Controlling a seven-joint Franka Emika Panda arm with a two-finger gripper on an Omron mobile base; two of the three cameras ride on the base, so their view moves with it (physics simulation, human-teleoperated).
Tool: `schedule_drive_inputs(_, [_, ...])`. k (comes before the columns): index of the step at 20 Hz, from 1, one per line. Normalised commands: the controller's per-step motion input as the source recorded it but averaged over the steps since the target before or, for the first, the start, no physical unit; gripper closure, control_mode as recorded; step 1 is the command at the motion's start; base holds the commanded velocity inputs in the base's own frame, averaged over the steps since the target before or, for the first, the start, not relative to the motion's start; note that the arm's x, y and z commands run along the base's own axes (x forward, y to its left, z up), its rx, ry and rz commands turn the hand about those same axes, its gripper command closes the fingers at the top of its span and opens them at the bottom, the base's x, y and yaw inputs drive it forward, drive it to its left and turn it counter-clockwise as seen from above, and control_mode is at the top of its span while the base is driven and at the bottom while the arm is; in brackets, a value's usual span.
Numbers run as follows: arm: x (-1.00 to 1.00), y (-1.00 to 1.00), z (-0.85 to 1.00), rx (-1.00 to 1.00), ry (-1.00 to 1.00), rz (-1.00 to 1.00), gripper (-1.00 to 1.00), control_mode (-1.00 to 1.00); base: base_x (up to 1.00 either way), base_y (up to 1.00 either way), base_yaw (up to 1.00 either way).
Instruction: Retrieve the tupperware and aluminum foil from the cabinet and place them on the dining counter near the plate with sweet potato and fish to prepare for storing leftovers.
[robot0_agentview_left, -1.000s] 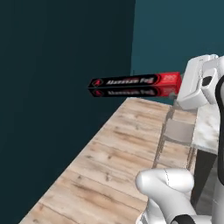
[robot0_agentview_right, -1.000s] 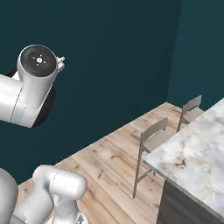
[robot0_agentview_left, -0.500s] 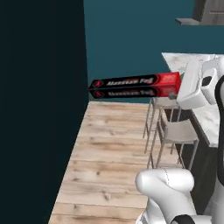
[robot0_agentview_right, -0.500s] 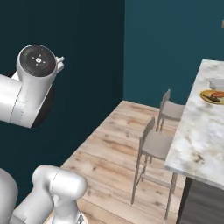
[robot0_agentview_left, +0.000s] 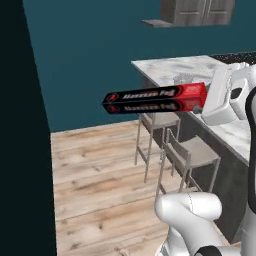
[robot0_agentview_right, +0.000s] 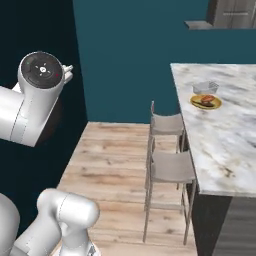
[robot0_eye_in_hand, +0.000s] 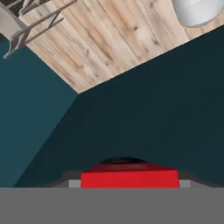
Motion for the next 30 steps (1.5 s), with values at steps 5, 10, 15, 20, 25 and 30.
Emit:
schedule_drive_inputs(5, [0.00,0.00,0.00,0.00,0.00,0.00,1.00,1.00,0.75,0.68,-0.60])
schedule_drive_inputs(10, [0.00,0.00,0.00,0.00,0.00,0.00,1.00,1.00,0.79,0.74,-0.58])
schedule_drive_inputs(15, [0.00,0.00,0.00,0.00,0.00,0.00,1.00,1.00,0.80,0.85,-0.56])
schedule_drive_inputs(20, [0.00,0.00,0.00,0.00,0.00,0.00,1.00,1.00,0.80,0.86,-0.55])
schedule_drive_inputs(25, [0.00,0.00,0.00,0.00,0.00,0.00,1.00,1.00,0.80,0.86,-0.55])
schedule_drive_inputs(30, [0.00,0.00,0.00,0.00,0.00,0.00,1.00,1.00,0.79,0.73,-0.56])
